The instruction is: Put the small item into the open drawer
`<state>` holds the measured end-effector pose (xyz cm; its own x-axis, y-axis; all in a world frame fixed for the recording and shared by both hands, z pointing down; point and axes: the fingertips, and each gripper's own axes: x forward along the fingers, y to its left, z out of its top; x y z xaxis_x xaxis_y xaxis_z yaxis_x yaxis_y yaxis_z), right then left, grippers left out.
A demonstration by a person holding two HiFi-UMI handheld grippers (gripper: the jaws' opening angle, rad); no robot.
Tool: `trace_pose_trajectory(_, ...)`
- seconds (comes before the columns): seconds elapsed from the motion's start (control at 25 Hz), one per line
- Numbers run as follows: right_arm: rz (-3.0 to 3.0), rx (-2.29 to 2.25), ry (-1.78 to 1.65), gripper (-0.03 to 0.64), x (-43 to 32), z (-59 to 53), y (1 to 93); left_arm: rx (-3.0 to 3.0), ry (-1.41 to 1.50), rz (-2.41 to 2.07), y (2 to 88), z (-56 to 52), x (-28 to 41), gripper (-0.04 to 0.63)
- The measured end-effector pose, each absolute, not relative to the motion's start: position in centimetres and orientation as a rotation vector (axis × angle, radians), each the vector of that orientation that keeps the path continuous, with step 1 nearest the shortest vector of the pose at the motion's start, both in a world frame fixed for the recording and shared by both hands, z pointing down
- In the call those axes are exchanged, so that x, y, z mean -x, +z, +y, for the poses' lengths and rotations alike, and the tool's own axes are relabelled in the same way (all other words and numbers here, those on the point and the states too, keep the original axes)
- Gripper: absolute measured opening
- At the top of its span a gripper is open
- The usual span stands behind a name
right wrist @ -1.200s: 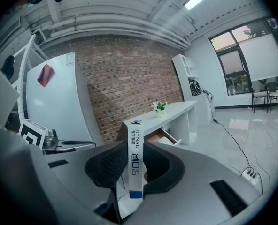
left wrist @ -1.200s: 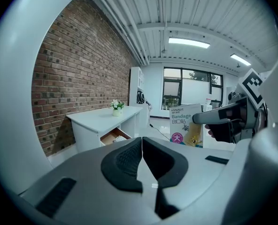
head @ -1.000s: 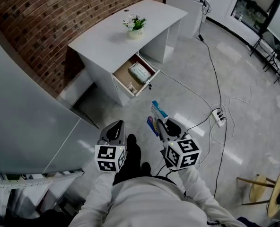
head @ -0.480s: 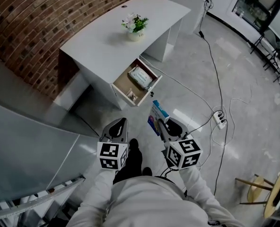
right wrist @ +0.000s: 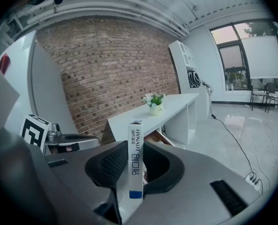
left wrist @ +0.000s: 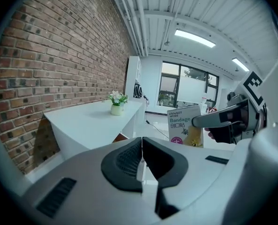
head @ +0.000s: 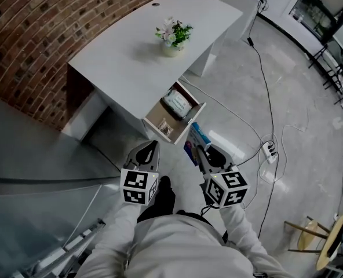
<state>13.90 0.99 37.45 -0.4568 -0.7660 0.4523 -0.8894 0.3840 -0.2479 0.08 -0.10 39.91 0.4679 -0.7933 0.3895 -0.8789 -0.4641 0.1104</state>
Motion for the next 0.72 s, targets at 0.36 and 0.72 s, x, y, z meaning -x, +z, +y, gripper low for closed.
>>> trace_pose_trajectory(0.36,-2.353,-1.465,0.699,0.117,-12.1,-2.5,38.4,-2.412,0.397,-1.416,40.7,-3.9,2.3,0.020)
trace_pose_trajectory(0.72,-2.330,-1.443,0.707,0.116,-11.6,-4.1,39.2,-2.381,0.394,-1.422,41.3,-5.2,3.3,0.020)
